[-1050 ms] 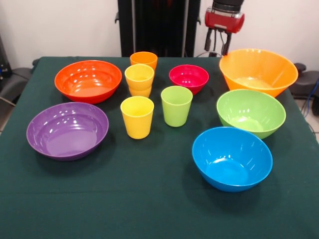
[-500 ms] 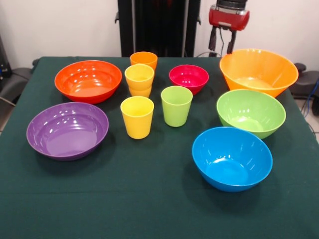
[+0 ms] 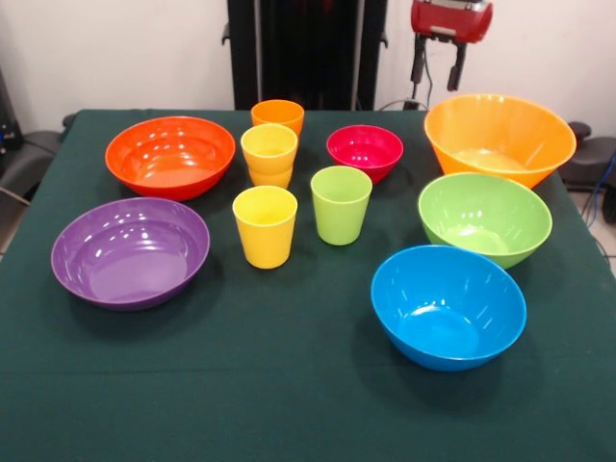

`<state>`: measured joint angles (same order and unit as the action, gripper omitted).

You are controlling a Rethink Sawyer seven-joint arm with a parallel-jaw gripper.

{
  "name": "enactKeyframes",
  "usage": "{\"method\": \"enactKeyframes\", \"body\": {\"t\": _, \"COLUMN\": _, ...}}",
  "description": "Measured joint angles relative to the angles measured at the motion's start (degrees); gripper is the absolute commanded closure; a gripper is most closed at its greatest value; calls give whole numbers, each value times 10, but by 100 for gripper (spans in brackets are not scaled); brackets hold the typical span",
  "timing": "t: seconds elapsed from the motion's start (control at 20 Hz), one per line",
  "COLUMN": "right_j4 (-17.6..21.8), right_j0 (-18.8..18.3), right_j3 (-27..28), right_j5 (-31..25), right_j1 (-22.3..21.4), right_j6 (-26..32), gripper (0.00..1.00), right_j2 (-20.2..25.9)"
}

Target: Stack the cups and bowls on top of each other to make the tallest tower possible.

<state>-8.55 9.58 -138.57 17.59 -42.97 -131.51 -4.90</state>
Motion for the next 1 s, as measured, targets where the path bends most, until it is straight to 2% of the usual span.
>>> {"method": "enactKeyframes", "body": {"t": 0.35, "right_j4": 0, "right_j0": -3, "right_j3": 0, "right_j5": 0, "right_j1": 25, "right_j6": 0, "gripper": 0, "right_j2": 2}}
{"method": "enactKeyframes", "body": {"t": 0.7, "right_j4": 0, "right_j0": -3, "right_j3": 1, "right_j5": 29, "right_j1": 84, "right_j6": 0, "gripper": 0, "right_j2": 6}}
{"method": "enactKeyframes", "body": {"t": 1.0, "right_j4": 0, "right_j0": -2, "right_j3": 1, "right_j5": 43, "right_j1": 100, "right_j6": 0, "gripper": 0, "right_j2": 8}}
